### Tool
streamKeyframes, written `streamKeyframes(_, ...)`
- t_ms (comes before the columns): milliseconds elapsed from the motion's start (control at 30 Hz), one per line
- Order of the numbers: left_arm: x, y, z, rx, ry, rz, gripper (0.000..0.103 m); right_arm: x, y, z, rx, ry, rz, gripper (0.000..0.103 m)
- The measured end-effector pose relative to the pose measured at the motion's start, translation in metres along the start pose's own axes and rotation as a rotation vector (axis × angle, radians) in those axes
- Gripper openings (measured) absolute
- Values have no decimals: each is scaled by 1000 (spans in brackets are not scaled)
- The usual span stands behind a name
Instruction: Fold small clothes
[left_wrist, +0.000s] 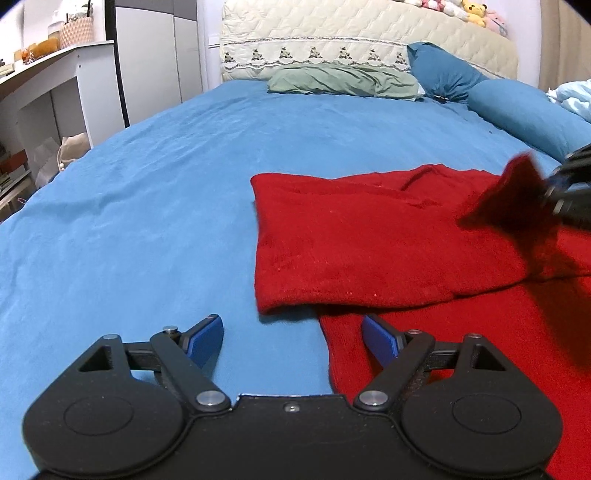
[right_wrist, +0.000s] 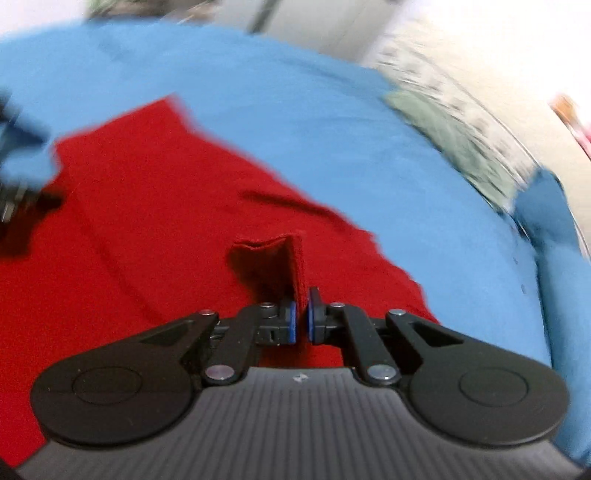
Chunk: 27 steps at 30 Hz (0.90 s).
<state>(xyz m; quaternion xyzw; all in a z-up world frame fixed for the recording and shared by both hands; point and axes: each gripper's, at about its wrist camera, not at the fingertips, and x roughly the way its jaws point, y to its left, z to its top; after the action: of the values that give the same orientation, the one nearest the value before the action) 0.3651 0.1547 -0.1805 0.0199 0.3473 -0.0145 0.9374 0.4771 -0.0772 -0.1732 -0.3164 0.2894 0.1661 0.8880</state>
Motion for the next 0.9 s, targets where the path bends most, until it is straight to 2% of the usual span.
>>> streamKeyframes(133,8,-1,4,14,-5,20,89,-19,-64,-14,328,-24,-92,20)
streamKeyframes(200,14,-2,8,18,-7,36,90,-23,-93,-33,470,9,-204,21)
streamKeyframes(267,21,-2,14,10,-2,49,93,-19,-108,-57,513,66,-312,21)
streamKeyframes(300,25,-1,17,2,2,50,94,-14,-113,-72,511,94,-327,21)
streamKeyframes(400,31,-4,20,-10,14,60,94,-3,-123,-107,578,149,-296,21)
streamKeyframes(467,30,-2,19,-10,14,57,93,-3,-128,-119,661,123,-259,21)
streamKeyframes(600,24,2,16,4,22,44,91,-9,-131,-130,713,50,-209,24)
streamKeyframes(667,18,0,16,15,22,38,83,-13,-128,-143,747,80,-218,37)
streamKeyframes(733,7,-5,17,34,-1,26,81,-21,-127,-155,763,109,-244,73)
streamKeyframes(800,-6,-14,21,64,-54,0,85,-36,-119,-161,755,76,-268,95)
streamKeyframes(833,-11,-20,24,72,-77,-19,88,-43,-115,-162,733,41,-269,100)
streamKeyframes(900,-15,-33,33,69,-103,-75,94,-53,-108,-156,665,-31,-257,101)
